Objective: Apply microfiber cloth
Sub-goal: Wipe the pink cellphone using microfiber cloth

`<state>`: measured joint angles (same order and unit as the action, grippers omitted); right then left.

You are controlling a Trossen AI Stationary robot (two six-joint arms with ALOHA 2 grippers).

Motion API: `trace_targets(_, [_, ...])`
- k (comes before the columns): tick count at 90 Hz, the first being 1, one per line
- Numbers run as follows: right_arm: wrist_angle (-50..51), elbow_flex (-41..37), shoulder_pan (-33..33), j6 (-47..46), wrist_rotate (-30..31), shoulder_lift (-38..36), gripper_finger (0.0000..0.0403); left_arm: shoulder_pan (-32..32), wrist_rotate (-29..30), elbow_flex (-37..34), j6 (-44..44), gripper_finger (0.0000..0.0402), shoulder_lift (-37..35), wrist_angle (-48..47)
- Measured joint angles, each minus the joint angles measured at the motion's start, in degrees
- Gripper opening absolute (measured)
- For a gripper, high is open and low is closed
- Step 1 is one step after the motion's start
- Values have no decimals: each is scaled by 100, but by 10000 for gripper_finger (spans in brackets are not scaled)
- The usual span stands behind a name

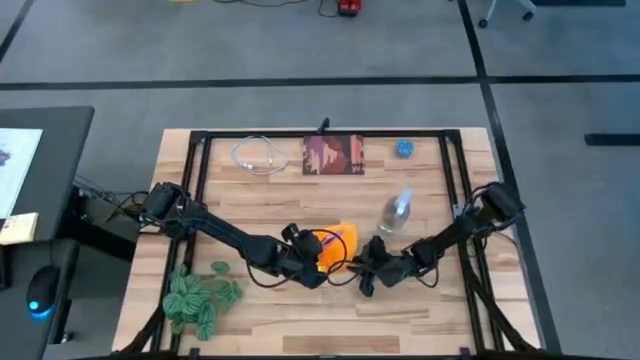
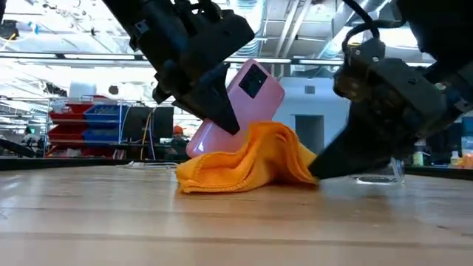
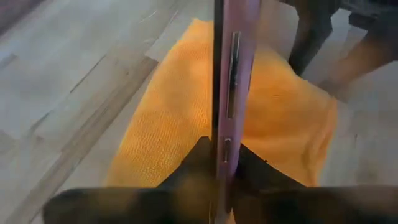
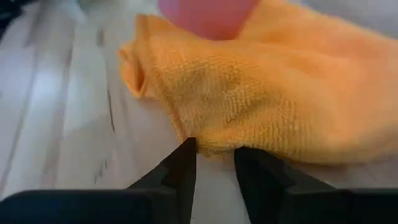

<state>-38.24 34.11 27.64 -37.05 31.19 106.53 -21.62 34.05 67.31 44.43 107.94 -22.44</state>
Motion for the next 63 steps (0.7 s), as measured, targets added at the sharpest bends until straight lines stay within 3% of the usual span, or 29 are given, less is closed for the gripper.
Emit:
trace_targets(23, [-407,1,157,837,147,46,5,-120,48,-4,2,3,3,-53])
trace_targets(50, [17,15,501,569,126,1,8,-157,45,-16,24,3,4,-3])
trace_targets(63, [788,18,441,-212,-758,-224,55,-158,42,-17,21,3,2,21])
